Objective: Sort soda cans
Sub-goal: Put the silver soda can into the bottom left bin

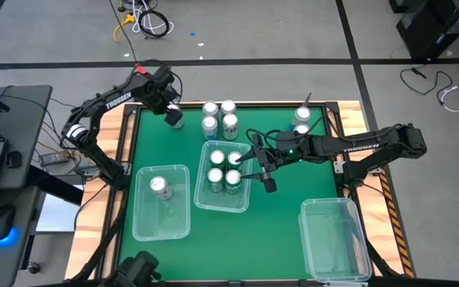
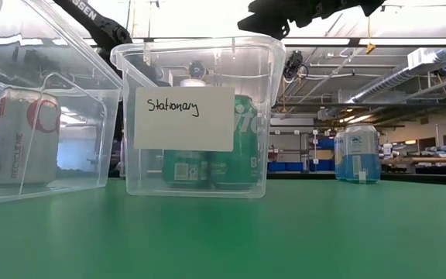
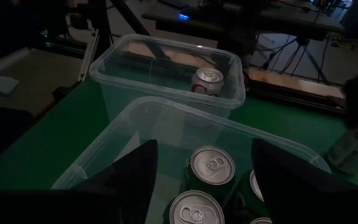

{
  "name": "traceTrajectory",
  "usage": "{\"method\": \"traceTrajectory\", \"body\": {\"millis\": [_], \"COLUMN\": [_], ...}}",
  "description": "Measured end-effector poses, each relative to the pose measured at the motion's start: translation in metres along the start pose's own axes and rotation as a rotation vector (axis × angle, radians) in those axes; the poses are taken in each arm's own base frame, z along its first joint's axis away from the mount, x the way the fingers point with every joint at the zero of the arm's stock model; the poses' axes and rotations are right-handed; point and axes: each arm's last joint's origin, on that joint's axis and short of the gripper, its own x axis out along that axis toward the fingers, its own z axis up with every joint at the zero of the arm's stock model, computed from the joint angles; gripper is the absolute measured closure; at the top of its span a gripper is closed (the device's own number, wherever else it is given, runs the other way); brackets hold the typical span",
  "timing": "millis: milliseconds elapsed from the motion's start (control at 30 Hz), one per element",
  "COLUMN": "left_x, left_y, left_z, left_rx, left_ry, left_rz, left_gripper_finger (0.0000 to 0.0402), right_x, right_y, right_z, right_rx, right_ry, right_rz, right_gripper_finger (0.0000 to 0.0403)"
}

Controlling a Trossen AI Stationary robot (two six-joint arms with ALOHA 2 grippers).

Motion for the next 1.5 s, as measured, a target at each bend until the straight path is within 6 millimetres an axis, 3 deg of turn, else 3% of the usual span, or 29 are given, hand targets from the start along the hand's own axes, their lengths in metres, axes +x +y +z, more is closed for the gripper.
{"method": "traceTrajectory", "body": {"millis": [433, 800, 1133, 1500], "left_x": [-0.033, -0.02, -0.004, 0.0], "left_y": [-0.001, -0.001, 0.0, -0.001], "left_z": [0.02, 0.014, 0.028, 0.029], "left_rx": [-0.089, -0.115, -0.099, -0.061], "left_ry": [-0.131, -0.079, -0.1, -0.096], "left_rz": [0.076, 0.05, 0.062, 0.054], "left_gripper_finger": [0.0107, 0.0107, 0.0107, 0.0107], "right_x": [0.0, 0.0, 0.0, 0.0], "right_y": [0.0, 0.001, 0.001, 0.001], "right_z": [0.0, 0.0, 0.0, 0.0], "right_rx": [0.003, 0.002, 0.002, 0.002], "right_ry": [0.0, 0.0, -0.003, -0.002], "right_rz": [0.0, 0.002, 0.002, 0.002], "right_gripper_finger": [0.0146, 0.0135, 0.0133, 0.0131]}}
